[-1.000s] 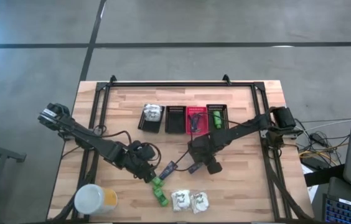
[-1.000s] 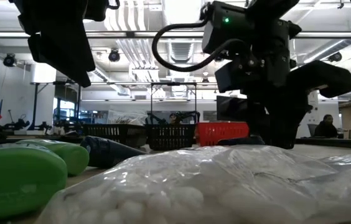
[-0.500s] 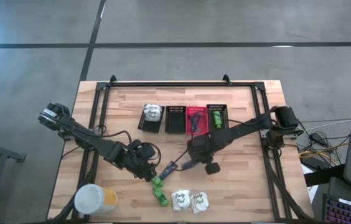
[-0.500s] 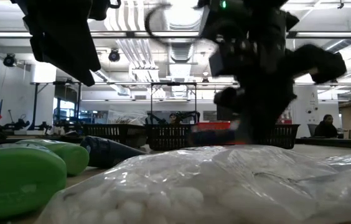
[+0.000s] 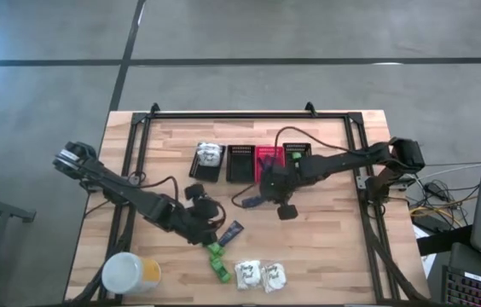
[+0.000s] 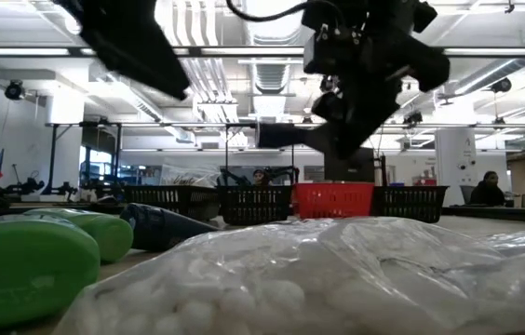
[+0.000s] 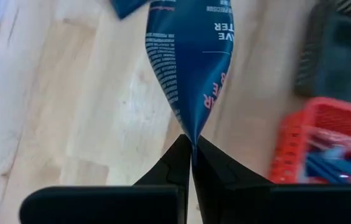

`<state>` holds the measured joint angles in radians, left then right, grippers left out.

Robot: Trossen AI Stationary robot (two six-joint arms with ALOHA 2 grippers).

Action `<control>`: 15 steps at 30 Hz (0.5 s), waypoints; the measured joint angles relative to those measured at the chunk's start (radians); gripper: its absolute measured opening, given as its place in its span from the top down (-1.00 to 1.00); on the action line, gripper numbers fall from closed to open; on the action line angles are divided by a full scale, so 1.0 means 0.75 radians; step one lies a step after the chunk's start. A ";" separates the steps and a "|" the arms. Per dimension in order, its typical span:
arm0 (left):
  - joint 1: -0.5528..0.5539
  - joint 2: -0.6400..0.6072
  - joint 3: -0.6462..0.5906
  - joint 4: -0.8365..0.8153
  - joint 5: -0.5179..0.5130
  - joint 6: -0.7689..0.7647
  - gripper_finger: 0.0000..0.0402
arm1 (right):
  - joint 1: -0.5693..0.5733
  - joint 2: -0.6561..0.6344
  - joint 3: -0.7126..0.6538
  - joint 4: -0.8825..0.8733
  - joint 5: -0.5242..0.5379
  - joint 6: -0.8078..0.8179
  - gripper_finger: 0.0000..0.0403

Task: Pick & Place Travel size toiletries
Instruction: Put the shaving cream into the middle left black bin

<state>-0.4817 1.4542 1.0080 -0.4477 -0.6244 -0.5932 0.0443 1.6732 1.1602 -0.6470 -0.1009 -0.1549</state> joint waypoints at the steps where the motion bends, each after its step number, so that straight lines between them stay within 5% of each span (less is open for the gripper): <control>1: 0.011 0.006 0.000 0.038 -0.026 0.089 -0.25 | -0.007 -0.008 0.007 0.000 0.000 -0.004 0.96; 9: 0.156 0.053 0.000 0.274 -0.049 0.391 -0.34 | -0.011 -0.015 0.068 0.005 -0.002 -0.006 0.96; 15: 0.221 0.055 -0.001 0.298 0.113 0.391 -0.35 | -0.025 -0.015 0.084 0.008 -0.002 0.018 0.96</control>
<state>-0.3158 1.4956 1.0077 -0.2239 -0.5400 -0.3002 0.0257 1.6623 1.2232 -0.6407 -0.1020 -0.1417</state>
